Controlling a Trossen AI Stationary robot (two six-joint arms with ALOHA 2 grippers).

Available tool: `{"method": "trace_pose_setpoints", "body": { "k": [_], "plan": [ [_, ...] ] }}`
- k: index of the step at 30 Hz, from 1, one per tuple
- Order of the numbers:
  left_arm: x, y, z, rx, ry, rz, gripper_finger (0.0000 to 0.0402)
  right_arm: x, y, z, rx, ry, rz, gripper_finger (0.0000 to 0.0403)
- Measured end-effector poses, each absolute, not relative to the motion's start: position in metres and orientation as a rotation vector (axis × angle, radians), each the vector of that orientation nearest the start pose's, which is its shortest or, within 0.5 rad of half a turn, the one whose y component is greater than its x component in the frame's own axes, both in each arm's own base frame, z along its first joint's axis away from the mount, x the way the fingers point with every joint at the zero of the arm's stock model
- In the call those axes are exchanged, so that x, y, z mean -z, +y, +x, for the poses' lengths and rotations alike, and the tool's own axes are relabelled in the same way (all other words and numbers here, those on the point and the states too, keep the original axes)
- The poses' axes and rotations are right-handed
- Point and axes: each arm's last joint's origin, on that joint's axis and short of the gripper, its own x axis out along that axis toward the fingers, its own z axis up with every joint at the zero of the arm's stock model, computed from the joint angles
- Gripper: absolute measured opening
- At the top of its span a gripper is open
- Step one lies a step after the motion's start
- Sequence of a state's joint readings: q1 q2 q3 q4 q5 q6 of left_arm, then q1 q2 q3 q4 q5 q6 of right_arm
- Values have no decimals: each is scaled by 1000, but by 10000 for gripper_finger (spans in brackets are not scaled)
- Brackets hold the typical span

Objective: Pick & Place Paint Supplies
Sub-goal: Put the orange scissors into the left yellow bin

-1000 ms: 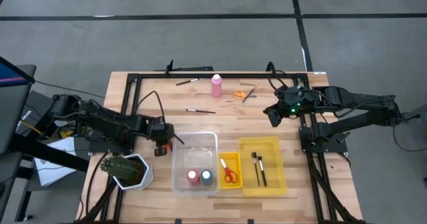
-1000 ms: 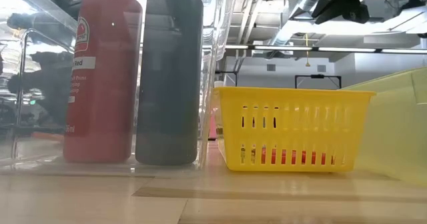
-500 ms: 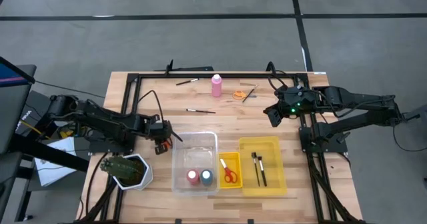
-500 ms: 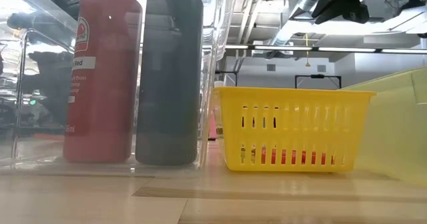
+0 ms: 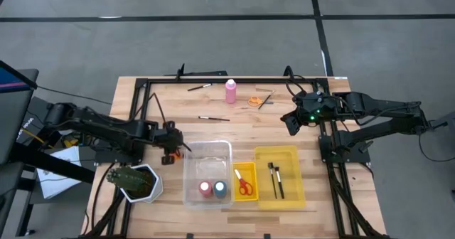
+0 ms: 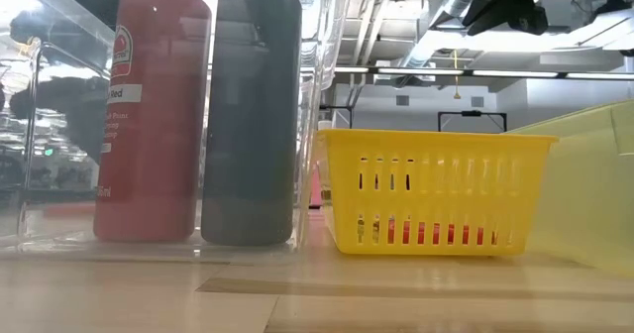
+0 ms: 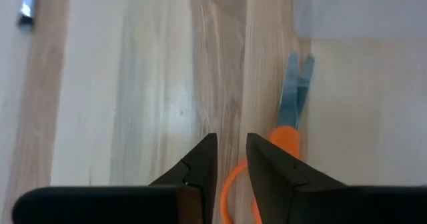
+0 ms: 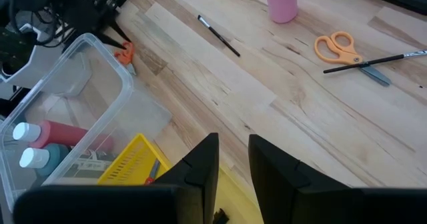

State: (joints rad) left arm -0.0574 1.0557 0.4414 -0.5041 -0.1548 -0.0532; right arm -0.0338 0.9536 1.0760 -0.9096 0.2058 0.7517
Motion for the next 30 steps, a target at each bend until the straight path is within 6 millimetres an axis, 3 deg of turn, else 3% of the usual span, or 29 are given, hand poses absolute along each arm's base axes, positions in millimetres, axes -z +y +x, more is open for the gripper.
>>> {"method": "trace_pose_setpoints", "body": {
  "k": [8, 30],
  "plan": [
    [-142, -5, 171, -111, 1188, 82, 102, -340, -12, 171, 510, 662, 641, 79],
    [-145, -6, 170, -134, 1185, 11, 104, -338, -11, 169, 503, 695, 644, 79]
  ]
}}
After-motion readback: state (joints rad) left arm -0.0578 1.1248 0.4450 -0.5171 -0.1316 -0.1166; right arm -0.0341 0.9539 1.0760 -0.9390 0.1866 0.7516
